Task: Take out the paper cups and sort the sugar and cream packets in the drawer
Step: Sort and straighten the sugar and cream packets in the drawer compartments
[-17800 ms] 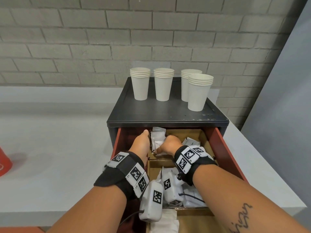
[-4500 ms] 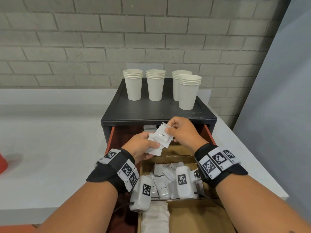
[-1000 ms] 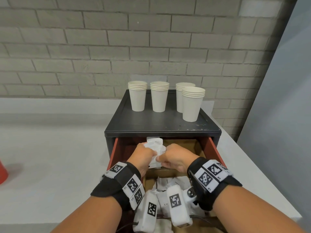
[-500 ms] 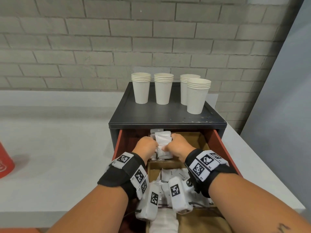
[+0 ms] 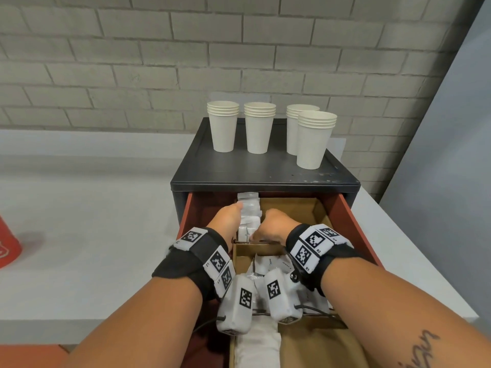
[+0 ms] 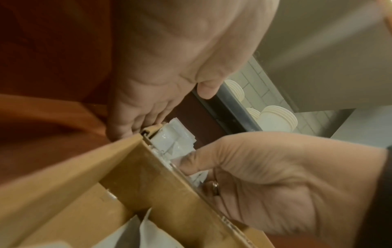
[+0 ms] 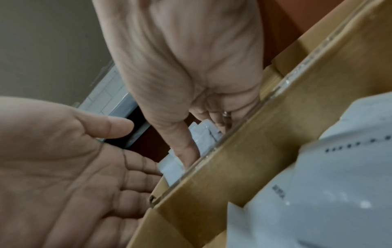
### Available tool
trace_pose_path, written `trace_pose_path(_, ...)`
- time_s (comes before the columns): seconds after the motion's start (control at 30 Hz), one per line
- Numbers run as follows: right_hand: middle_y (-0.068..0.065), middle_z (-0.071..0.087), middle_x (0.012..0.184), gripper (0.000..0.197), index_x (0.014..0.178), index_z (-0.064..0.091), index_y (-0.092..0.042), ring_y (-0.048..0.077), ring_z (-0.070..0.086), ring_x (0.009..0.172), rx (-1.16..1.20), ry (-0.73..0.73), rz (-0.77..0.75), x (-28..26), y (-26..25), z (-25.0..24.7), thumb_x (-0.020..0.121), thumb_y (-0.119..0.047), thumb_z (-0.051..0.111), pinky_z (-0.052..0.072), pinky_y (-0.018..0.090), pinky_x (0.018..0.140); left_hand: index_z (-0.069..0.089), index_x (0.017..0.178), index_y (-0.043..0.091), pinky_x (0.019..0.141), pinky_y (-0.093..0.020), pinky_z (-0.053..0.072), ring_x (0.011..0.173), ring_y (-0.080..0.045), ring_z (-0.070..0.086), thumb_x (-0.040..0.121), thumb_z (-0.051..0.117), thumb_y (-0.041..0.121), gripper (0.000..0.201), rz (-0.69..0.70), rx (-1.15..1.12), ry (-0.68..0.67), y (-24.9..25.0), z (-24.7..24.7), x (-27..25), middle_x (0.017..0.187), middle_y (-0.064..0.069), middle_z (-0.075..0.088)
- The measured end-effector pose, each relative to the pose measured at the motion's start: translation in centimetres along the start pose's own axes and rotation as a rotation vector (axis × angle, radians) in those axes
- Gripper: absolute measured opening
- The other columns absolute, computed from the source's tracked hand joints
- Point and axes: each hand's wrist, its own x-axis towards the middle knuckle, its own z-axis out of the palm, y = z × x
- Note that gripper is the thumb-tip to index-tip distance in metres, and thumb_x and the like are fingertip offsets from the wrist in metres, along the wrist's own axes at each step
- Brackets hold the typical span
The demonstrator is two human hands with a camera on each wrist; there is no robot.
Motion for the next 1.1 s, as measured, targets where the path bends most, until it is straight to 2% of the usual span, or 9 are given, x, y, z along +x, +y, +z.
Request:
trace_pose_path(0.1, 0.009, 0.061, 0.117, 0.049, 0.121, 0.052, -0.005, 0.025, 0.059, 0.106, -0.053, -0.007, -0.040, 0.2, -0.5, 0.3, 0.078, -0.013, 0.074, 0.051, 0.030, 0.084, 0.038, 0.142, 0.013, 0.110, -0.046, 0.034, 0.131, -0.030, 0.043, 0.093, 0.044, 0.046, 0.060, 0.004, -0.007, -0.003, 0.1, 0.0, -0.3, 0.144, -0.013, 0.043)
trace_pose_path(0.17, 0.009, 0.062, 0.116, 0.049, 0.121, 0.053, -0.005, 0.024, 0.060, 0.104, -0.112, 0.010, -0.054, 0.4, -0.9, 0.3, 0.078, -0.015, 0.074, 0.049, 0.028, 0.078, 0.037, 0.142, 0.010, 0.111, -0.046, 0.033, 0.132, -0.031, 0.042, 0.094, 0.043, 0.045, 0.060, 0.005, -0.010, 0.000, 0.1, 0.0, -0.4, 0.145, -0.015, 0.041)
trace_pose_path(0.27, 0.010, 0.062, 0.114, 0.053, 0.122, 0.052, -0.004, 0.025, 0.062, 0.103, -0.146, 0.047, -0.029, 0.6, -1.6, 0.5, 0.078, -0.021, 0.075, 0.050, 0.030, 0.078, 0.033, 0.145, 0.009, 0.112, -0.046, 0.031, 0.135, -0.032, 0.038, 0.095, 0.042, 0.043, 0.061, 0.002, -0.002, -0.001, 0.1, -0.1, -0.3, 0.148, -0.016, 0.036)
trace_pose_path(0.43, 0.004, 0.053, 0.093, 0.038, 0.119, 0.055, 0.002, 0.018, 0.053, 0.085, -0.170, -0.014, -0.131, 0.7, -2.3, 1.0, 0.085, -0.013, 0.064, 0.042, 0.021, 0.059, 0.033, 0.145, 0.008, 0.112, -0.046, 0.030, 0.136, -0.033, 0.037, 0.095, 0.042, 0.044, 0.062, -0.014, 0.015, 0.014, 0.5, 0.0, -0.1, 0.149, -0.017, 0.036)
trace_pose_path(0.5, 0.006, 0.056, 0.101, 0.039, 0.123, 0.050, 0.000, 0.021, 0.056, 0.091, -0.197, -0.020, -0.112, 0.5, -2.2, 0.9, 0.087, -0.008, 0.061, 0.044, 0.023, 0.063, 0.034, 0.144, 0.009, 0.112, -0.046, 0.031, 0.135, -0.032, 0.038, 0.093, 0.043, 0.045, 0.063, -0.008, 0.006, 0.013, 0.5, 0.0, 0.0, 0.148, -0.015, 0.038)
trace_pose_path(0.57, 0.012, 0.057, 0.121, 0.042, 0.129, 0.044, 0.000, 0.025, 0.058, 0.107, -0.196, -0.010, -0.090, 0.2, -2.0, 0.5, 0.089, -0.005, 0.058, 0.047, 0.026, 0.078, 0.035, 0.144, 0.010, 0.111, -0.046, 0.033, 0.134, -0.031, 0.040, 0.092, 0.045, 0.045, 0.063, -0.008, 0.000, 0.015, 0.4, -0.1, -0.1, 0.147, -0.014, 0.040)
trace_pose_path(0.63, 0.014, 0.055, 0.127, 0.041, 0.130, 0.044, 0.001, 0.027, 0.056, 0.114, -0.187, 0.001, -0.095, 0.0, -1.7, 0.1, 0.091, -0.005, 0.055, 0.046, 0.026, 0.085, 0.035, 0.143, 0.011, 0.110, -0.045, 0.034, 0.133, -0.030, 0.041, 0.092, 0.045, 0.046, 0.063, -0.007, 0.002, 0.020, 0.4, -0.1, -0.1, 0.146, -0.013, 0.041)
trace_pose_path(0.9, 0.012, 0.053, 0.126, 0.074, 0.136, 0.033, -0.004, 0.028, 0.055, 0.114, 0.080, 0.013, 0.009, 0.4, -1.6, 1.0, 0.077, -0.013, 0.075, 0.044, 0.028, 0.075, 0.027, 0.146, 0.008, 0.112, -0.045, 0.032, 0.134, -0.032, 0.039, 0.096, 0.040, 0.043, 0.062, -0.046, 0.053, 0.028, 0.8, 0.0, -0.6, 0.147, -0.016, 0.038)
trace_pose_path(1.1, 0.012, 0.060, 0.112, 0.058, 0.129, 0.044, -0.004, 0.025, 0.060, 0.098, 0.089, 0.025, -0.002, 1.0, -2.1, 1.6, 0.081, -0.017, 0.072, 0.046, 0.029, 0.071, 0.023, 0.148, 0.009, 0.113, -0.047, 0.029, 0.136, -0.032, 0.035, 0.096, 0.040, 0.044, 0.065, -0.061, 0.053, 0.042, 0.9, -0.1, -1.2, 0.149, -0.015, 0.034)
